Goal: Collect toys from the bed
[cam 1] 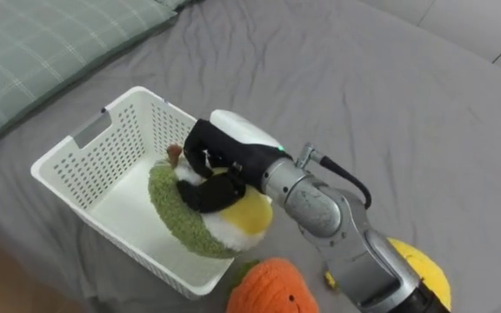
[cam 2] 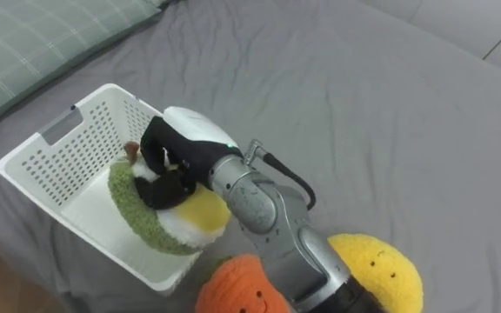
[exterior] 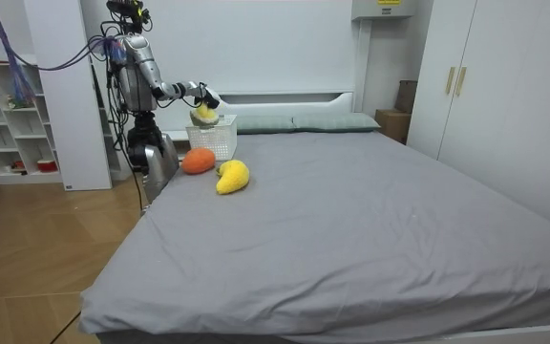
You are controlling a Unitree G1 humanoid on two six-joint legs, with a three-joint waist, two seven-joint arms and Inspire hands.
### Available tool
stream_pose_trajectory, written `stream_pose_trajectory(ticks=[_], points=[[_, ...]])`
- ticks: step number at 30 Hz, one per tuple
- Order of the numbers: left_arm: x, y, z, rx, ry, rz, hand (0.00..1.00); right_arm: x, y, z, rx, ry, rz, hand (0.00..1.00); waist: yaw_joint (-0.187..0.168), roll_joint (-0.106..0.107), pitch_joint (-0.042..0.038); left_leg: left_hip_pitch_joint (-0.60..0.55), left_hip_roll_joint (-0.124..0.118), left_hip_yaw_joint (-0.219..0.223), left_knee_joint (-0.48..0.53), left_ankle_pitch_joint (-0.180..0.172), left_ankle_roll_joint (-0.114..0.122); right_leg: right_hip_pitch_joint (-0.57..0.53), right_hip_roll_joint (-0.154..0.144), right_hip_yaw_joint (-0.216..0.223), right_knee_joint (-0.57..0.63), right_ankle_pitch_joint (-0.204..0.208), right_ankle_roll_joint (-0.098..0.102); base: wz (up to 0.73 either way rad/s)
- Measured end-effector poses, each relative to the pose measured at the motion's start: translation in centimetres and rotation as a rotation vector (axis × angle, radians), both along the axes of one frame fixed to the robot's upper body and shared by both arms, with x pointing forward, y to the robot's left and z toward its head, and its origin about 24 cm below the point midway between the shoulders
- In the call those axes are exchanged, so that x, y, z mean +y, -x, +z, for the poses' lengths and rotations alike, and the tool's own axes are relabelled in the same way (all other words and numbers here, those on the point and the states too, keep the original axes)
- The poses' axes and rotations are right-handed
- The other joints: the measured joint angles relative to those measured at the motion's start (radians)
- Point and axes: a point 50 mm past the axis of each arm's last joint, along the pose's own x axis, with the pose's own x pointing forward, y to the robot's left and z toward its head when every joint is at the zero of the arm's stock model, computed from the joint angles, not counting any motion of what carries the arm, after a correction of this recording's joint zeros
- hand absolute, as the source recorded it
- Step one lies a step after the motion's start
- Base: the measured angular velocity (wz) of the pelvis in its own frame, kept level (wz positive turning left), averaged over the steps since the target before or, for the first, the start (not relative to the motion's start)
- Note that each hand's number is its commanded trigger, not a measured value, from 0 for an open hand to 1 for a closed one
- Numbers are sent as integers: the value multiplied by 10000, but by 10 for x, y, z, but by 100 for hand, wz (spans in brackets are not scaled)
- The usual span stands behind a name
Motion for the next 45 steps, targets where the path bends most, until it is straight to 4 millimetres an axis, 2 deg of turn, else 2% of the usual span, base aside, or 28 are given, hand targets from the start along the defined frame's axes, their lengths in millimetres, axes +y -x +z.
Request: stream_pose_trajectory(ticks=[6,12,25,32,34,39,45], points=[[-1,-2,1,-81,-3,-16,0,-1,-4,-13,493,-59,-333,0,5,5,7,-35,-15,-47,58,2,0,13,-16,-93,-1,0,1,2],[-2,-3,1,-111,-28,-171,0,-3,-7,-12,126,-235,-720,0,-79,66,43,-52,-36,-62,68,8,11,15,-29,-121,-1,2,4,1],[1,5,0,25,-76,84,0,-16,-12,-12,-608,-283,-1384,0,-179,105,57,-12,-37,-58,61,10,13,59,-29,-102,-14,3,9,0],[2,6,0,-110,-47,597,0,-39,-23,-5,-840,-1399,-2521,0,-459,250,84,14,-43,-39,68,12,20,64,-34,-24,-10,17,30,0],[3,6,0,-97,-76,605,0,-48,-25,-4,-614,-1893,-2863,0,-548,277,67,16,-46,-39,78,14,23,64,-35,-25,-11,17,31,0],[4,14,-1,72,-68,674,0,-64,-32,3,-652,-2901,-3840,0,-955,450,-58,48,-37,32,82,25,35,66,-35,16,-9,18,32,-3],[4,17,-2,171,-54,710,0,-67,-33,10,-627,-3623,-4076,0,-1233,554,-116,204,-1,222,5,28,36,68,-16,180,-4,18,31,-8]])
